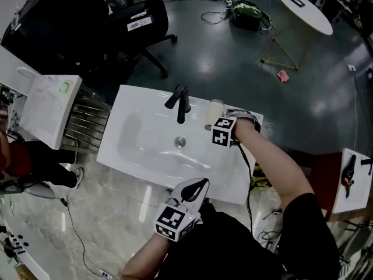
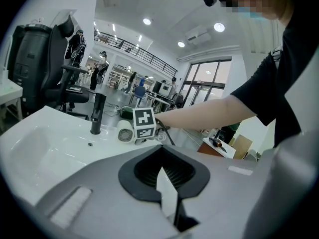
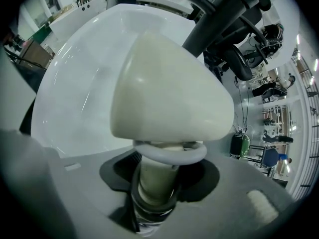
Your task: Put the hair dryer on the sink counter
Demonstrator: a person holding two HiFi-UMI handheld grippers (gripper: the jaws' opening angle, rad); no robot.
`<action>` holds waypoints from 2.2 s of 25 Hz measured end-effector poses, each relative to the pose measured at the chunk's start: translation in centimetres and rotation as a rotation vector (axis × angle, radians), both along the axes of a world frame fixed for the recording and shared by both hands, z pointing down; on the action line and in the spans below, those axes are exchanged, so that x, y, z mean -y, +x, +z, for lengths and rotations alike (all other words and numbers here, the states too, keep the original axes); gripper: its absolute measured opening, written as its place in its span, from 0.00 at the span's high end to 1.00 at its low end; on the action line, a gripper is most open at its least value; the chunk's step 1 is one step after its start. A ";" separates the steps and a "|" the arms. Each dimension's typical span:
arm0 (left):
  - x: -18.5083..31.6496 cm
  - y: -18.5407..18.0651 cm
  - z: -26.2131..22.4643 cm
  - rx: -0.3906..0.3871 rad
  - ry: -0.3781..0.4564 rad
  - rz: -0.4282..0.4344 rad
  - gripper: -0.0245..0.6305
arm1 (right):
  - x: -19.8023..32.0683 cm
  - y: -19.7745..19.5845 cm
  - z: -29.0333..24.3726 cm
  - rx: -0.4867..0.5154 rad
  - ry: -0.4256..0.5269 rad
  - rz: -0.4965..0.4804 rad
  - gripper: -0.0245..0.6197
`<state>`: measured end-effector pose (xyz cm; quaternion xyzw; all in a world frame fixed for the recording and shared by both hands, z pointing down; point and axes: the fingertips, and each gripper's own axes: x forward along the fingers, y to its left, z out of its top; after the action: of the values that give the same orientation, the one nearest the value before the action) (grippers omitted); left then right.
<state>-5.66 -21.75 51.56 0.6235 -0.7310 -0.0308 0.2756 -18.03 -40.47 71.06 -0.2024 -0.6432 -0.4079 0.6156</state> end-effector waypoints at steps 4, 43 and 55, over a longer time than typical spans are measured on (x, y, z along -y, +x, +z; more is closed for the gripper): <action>0.2 0.2 0.2 -0.010 -0.006 0.001 0.96 | 0.1 0.0 0.1 -0.029 -0.003 -0.004 0.66; -0.5 0.6 0.6 -0.019 -0.015 -0.015 0.96 | 0.3 0.6 -0.8 -0.067 -0.167 0.114 0.54; -1.1 1.0 -1.1 0.032 -0.005 -0.043 0.96 | -0.2 2.3 -5.1 0.061 -0.261 0.154 0.54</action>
<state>-4.68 -20.66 50.45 0.6073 -0.7486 -0.0253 0.2648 -15.72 -40.28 65.97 -0.2184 -0.7228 -0.2781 0.5938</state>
